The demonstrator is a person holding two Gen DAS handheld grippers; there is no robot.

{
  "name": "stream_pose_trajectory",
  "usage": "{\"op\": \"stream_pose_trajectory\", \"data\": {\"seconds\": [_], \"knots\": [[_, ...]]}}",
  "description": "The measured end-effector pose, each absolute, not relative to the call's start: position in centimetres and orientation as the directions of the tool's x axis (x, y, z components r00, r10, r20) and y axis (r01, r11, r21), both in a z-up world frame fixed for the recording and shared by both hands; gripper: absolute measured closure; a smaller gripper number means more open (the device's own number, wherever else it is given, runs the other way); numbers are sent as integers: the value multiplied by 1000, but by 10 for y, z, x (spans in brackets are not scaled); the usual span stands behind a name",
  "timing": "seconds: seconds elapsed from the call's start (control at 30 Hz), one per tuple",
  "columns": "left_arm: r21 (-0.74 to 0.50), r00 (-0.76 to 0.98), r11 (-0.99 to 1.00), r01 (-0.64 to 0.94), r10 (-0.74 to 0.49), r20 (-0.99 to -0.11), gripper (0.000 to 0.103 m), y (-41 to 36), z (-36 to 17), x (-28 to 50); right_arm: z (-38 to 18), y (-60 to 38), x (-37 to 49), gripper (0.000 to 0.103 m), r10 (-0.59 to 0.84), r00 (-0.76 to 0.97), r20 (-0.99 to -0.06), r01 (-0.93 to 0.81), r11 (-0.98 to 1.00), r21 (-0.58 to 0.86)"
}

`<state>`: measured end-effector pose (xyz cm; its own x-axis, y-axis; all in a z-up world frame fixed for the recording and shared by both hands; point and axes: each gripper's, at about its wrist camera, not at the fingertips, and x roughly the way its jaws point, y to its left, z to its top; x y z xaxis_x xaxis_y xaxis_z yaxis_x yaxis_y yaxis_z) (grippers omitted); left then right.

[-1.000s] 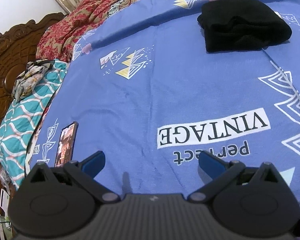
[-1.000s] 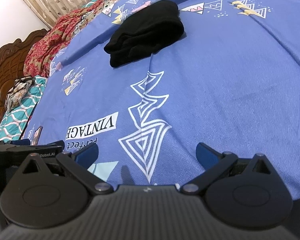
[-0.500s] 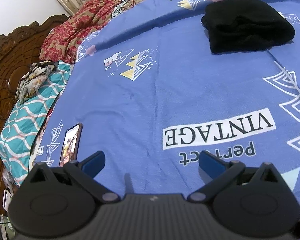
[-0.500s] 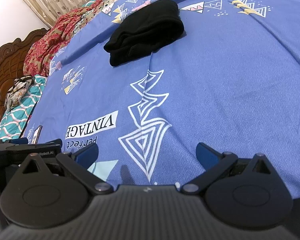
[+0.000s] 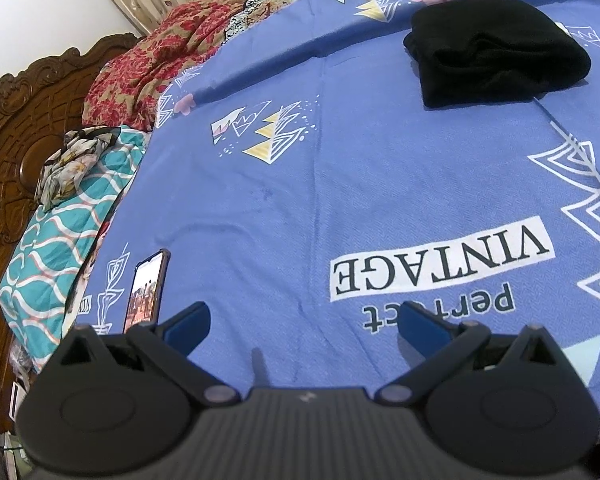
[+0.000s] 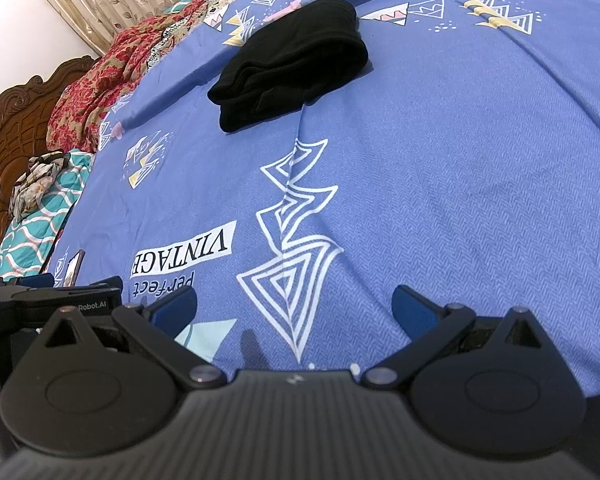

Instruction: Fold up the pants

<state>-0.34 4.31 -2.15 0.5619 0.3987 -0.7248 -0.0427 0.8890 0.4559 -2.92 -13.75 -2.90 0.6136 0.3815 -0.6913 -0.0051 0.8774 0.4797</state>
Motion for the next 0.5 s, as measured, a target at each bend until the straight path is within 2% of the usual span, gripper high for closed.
{"op": "stream_pose_trajectory", "data": {"seconds": [0.5], "knots": [[457,562,888,-41,399,-725,0,42,-22,-3,-30,-136,-30,0,382,614,-691,-10,879,478]]}}
